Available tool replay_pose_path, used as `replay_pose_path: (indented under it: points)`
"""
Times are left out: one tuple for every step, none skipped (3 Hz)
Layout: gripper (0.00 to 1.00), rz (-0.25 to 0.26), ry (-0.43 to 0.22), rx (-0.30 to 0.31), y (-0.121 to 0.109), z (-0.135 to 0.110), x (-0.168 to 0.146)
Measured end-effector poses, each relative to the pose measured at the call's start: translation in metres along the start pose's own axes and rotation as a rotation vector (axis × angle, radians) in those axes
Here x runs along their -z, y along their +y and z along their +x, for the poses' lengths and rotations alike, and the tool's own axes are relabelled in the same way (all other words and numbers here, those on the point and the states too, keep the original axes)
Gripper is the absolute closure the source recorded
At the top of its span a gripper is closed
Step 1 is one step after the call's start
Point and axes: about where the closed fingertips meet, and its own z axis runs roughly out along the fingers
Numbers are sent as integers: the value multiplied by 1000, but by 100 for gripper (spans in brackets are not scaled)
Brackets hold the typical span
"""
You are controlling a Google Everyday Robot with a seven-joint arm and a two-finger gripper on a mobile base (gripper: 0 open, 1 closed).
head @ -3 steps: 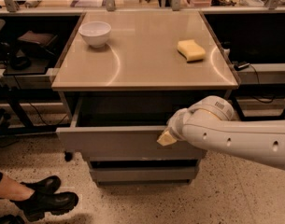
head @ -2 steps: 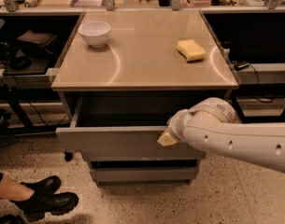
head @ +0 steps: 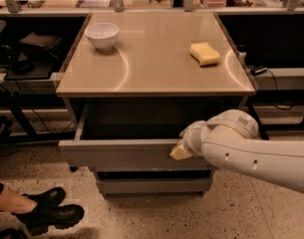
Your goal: Open top drawer
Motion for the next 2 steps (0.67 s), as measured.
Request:
replay_pose_path:
  points:
    - [100, 2, -9, 10, 7, 4, 7]
    - [100, 2, -10, 10, 7, 4, 8]
